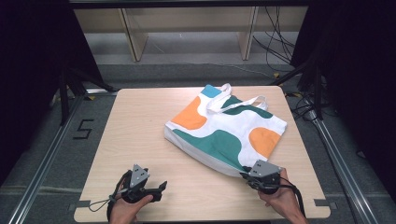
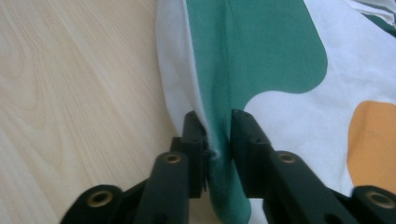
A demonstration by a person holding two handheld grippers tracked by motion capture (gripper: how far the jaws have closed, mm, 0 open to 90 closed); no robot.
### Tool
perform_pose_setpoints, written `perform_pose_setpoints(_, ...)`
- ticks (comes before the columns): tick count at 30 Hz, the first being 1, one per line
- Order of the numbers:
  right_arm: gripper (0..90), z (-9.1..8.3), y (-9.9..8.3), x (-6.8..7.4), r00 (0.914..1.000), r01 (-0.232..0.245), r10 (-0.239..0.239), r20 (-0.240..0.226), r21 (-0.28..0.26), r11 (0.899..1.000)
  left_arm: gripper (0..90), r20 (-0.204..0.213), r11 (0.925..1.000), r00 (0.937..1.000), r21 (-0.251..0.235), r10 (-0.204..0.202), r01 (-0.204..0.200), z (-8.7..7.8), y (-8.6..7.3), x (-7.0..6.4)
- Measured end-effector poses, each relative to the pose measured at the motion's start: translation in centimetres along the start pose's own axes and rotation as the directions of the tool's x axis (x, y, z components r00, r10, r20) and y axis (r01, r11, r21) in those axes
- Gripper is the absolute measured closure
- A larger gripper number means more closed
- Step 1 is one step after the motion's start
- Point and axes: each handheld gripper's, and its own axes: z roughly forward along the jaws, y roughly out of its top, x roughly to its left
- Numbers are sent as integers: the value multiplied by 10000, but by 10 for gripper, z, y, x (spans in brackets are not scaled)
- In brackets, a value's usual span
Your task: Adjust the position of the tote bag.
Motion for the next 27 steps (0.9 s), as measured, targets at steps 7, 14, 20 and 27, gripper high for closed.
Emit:
perform_pose_setpoints(7, 846, 13, 12, 11, 9989, -186, 181, -421, -121, 9998, 163, -26, 10000, 10000, -33, -50, 50, 2, 0, -1)
perform_pose_setpoints(14, 848, 39, 41, 34, 9917, -184, 122, -1281, -467, 9987, 163, -61, 9999, 9999, -63, -106, 105, 1, 0, 0)
perform_pose_setpoints(20, 849, 74, 77, 63, 9794, -170, 21, -2022, -719, 9973, 164, -211, 9999, 9996, -48, -160, 159, 0, 0, 2)
perform_pose_setpoints(27, 845, 99, 100, 75, 9646, -732, 505, -2588, -789, 9942, 164, -197, 9997, 9996, -73, -220, 218, 0, -1, 2)
